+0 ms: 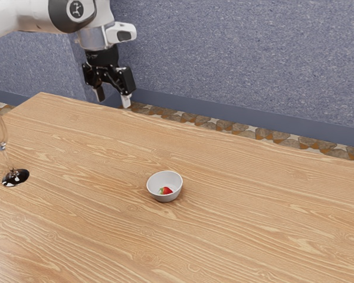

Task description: Take strawberry from the bowl

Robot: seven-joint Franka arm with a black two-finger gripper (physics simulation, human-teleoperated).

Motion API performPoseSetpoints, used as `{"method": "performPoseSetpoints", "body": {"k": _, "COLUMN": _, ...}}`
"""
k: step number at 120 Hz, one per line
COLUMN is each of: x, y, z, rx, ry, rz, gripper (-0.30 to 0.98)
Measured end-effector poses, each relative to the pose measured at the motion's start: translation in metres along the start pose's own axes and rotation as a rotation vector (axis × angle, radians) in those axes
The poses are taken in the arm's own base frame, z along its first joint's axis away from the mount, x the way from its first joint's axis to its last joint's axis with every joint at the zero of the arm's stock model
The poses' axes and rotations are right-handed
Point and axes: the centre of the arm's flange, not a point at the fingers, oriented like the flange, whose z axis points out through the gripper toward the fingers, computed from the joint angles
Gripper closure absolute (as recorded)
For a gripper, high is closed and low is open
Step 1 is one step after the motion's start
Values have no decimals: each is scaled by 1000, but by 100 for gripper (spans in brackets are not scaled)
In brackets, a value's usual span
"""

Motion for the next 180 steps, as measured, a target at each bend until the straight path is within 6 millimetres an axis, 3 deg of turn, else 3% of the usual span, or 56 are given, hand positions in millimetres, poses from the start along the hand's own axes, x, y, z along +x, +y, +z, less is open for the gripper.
{"method": "performPoseSetpoints", "body": {"k": 12, "x": 6, "y": 2, "z": 9, "rx": 1, "ry": -2, "rz": 3, "gripper": 0}}
{"method": "performPoseSetpoints", "body": {"k": 24, "x": 29, "y": 30, "z": 33, "rx": 0, "ry": -37, "rz": 73, "gripper": 0}}
{"method": "performPoseSetpoints", "body": {"k": 38, "x": 55, "y": 52, "z": 77, "rx": -13, "ry": -76, "rz": 221, "gripper": 1}}
{"method": "performPoseSetpoints", "body": {"k": 56, "x": 78, "y": 57, "z": 131, "rx": -47, "ry": -94, "rz": 433, "gripper": 2}}
{"method": "performPoseSetpoints", "body": {"k": 75, "x": 85, "y": 55, "z": 197, "rx": -87, "ry": -96, "rz": 645, "gripper": 5}}
{"method": "performPoseSetpoints", "body": {"k": 93, "x": 98, "y": 61, "z": 239, "rx": -127, "ry": -64, "rz": 805, "gripper": 16}}
{"method": "performPoseSetpoints", "body": {"k": 122, "x": 107, "y": 61, "z": 275, "rx": -146, "ry": -39, "rz": 985, "gripper": 29}}
{"method": "performPoseSetpoints", "body": {"k": 134, "x": 102, "y": 55, "z": 292, "rx": -153, "ry": -48, "rz": 1032, "gripper": 31}}
{"method": "performPoseSetpoints", "body": {"k": 168, "x": 106, "y": 44, "z": 302, "rx": -141, "ry": -6, "rz": 1134, "gripper": 33}}
{"method": "performPoseSetpoints", "body": {"k": 180, "x": 108, "y": 29, "z": 307, "rx": -143, "ry": 3, "rz": 1140, "gripper": 33}}
